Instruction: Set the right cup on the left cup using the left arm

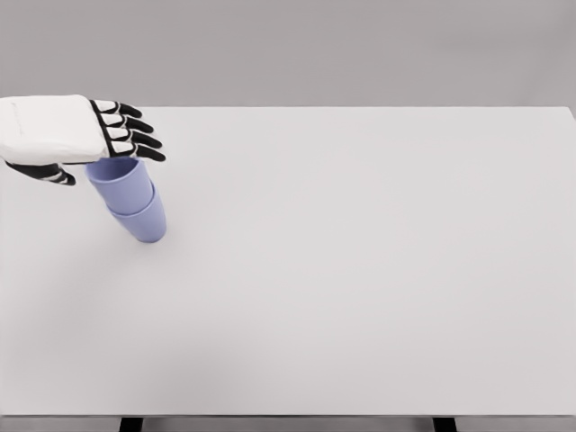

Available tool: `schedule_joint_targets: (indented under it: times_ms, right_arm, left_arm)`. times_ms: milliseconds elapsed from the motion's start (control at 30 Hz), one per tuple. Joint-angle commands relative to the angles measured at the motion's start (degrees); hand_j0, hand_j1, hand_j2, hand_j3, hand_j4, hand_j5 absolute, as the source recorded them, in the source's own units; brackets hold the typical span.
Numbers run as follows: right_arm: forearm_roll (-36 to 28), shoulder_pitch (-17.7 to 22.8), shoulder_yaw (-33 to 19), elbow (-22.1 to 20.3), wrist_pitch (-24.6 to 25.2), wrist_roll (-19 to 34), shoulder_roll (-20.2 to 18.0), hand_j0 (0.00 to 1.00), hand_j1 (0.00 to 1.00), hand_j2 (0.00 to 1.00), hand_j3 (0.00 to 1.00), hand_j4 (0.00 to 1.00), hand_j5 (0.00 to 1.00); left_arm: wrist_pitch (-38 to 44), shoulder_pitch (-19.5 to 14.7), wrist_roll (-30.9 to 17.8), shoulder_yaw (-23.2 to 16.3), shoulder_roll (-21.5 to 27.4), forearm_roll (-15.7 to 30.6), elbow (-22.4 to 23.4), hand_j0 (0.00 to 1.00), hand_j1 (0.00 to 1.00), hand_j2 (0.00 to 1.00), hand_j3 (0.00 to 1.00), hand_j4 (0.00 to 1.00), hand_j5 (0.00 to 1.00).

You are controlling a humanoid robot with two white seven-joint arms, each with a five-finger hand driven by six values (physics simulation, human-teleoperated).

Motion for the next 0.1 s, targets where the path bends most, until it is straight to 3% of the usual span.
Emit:
schedule_joint_targets:
  times_ms: [0, 67]
  right_arm:
    - [0.0, 0.0, 0.0, 0.0, 0.0, 0.01, 0.0, 1.0, 1.0, 1.0, 1.0, 1.0, 1.0]
    - [0.0, 0.0, 0.0, 0.0, 0.0, 0.01, 0.0, 1.0, 1.0, 1.0, 1.0, 1.0, 1.0]
  left_arm:
    - [0.06, 0.0, 0.01, 0.25, 0.33, 0.26, 0.0, 1.0, 1.0, 1.0, 1.0, 1.0, 1.0]
    - [0.06, -0.09, -0.07, 0.34, 0.33, 0.26, 0.0, 1.0, 1.0, 1.0, 1.0, 1.0, 1.0]
